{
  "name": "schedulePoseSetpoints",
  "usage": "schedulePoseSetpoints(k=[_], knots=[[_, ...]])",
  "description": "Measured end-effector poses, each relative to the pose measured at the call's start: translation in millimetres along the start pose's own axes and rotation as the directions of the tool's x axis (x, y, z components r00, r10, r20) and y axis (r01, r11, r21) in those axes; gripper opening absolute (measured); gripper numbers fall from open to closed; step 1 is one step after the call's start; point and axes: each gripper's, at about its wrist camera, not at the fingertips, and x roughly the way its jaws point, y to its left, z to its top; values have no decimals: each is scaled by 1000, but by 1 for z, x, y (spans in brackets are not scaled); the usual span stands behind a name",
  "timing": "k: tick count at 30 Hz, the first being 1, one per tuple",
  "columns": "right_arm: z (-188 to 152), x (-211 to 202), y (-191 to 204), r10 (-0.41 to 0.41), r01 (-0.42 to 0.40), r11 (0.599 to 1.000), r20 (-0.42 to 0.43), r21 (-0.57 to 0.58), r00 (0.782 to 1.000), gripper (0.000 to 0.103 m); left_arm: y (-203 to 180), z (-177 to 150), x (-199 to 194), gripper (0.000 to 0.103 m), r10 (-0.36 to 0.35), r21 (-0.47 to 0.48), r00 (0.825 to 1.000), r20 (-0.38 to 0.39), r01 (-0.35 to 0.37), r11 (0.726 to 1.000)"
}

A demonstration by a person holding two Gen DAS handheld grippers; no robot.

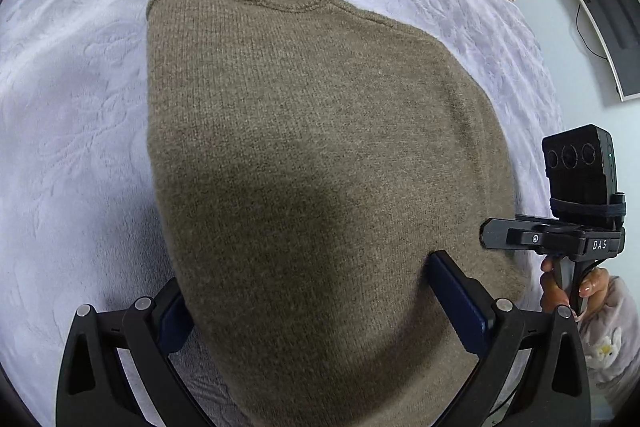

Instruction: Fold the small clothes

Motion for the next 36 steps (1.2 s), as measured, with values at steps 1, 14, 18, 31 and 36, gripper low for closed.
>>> schedulePoseSetpoints(k=[1,14,18,31,36], knots=[[2,4,0,5,-5,1000,-1,0,1000,58,1,1,1,103,-4,-5,1000,1,4,1000],[-17,-7,24,150,-163,979,112,121,982,31,-8,-12,-53,55,7,45,995,96,-11,999],[-26,-11,49,190,-204,972,122,119,974,31,-17,-24,-81,55,-1,80,992,123,-8,997],[-85,33,117,277,-277,953,18,120,961,31,18,-114,-149,55,44,11,992,119,-46,999],[-107,73,123,288,-280,949,-37,144,957,31,43,-154,-143,55,72,-55,993,89,-67,996]])
